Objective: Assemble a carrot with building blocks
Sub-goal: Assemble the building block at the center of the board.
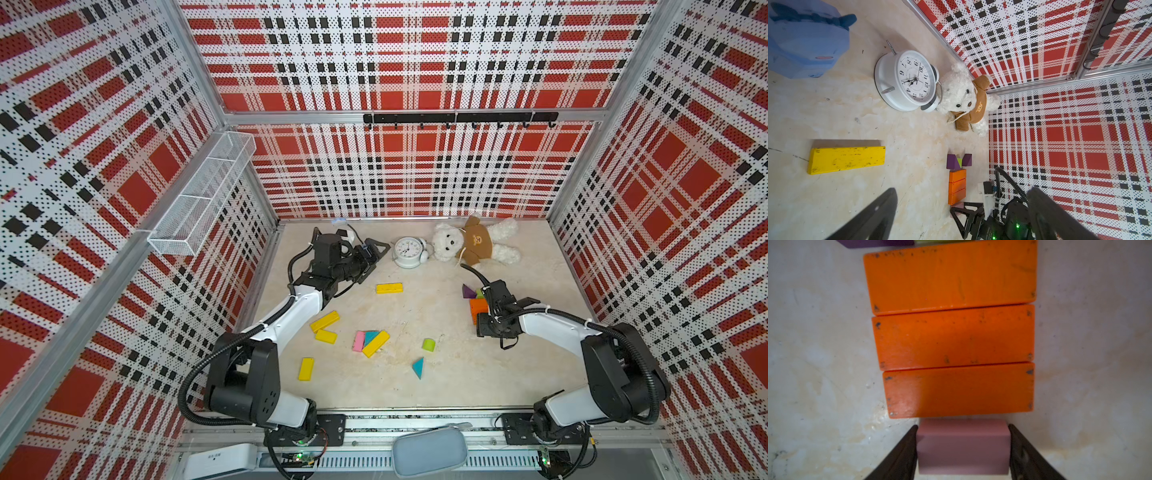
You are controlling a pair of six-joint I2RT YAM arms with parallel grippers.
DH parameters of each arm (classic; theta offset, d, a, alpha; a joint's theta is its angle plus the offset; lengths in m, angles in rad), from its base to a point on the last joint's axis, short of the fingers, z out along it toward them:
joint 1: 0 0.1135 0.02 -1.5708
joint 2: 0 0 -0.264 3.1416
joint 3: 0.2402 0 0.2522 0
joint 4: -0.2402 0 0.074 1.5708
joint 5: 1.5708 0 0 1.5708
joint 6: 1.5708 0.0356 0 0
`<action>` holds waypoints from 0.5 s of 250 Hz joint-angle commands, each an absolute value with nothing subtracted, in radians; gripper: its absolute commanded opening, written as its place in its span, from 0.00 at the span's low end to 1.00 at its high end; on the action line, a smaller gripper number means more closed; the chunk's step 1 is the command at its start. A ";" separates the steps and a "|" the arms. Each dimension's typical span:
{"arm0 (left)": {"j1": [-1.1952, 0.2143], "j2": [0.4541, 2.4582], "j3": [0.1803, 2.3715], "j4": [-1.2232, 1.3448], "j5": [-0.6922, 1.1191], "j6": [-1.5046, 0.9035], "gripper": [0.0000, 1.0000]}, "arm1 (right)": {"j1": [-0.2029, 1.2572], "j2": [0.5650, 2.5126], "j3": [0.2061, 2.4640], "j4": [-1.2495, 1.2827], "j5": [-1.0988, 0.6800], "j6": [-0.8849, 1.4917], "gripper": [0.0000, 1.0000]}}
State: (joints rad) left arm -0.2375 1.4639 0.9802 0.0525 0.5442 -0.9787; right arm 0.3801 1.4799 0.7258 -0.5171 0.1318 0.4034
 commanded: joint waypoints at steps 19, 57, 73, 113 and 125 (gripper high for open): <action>-0.249 1.475 0.977 0.072 0.545 -0.963 0.99 | 0.378 1.444 0.728 -0.501 0.113 0.394 0.81; -0.255 1.478 0.978 0.072 0.545 -0.960 1.00 | 0.378 1.416 0.736 -0.553 0.116 0.414 0.86; -0.256 1.479 0.978 0.072 0.546 -0.960 0.99 | 0.379 1.405 0.735 -0.577 0.112 0.432 0.86; -0.260 1.482 0.980 0.072 0.549 -0.959 0.99 | 0.378 1.412 0.721 -0.592 0.096 0.439 0.85; -0.262 1.481 0.979 0.072 0.548 -0.959 1.00 | 0.379 1.417 0.721 -0.589 0.092 0.440 0.83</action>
State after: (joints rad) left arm -0.2531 1.4704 0.9802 0.0525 0.5438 -0.9691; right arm 0.3801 1.4239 0.7254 -0.5766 0.1085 0.4179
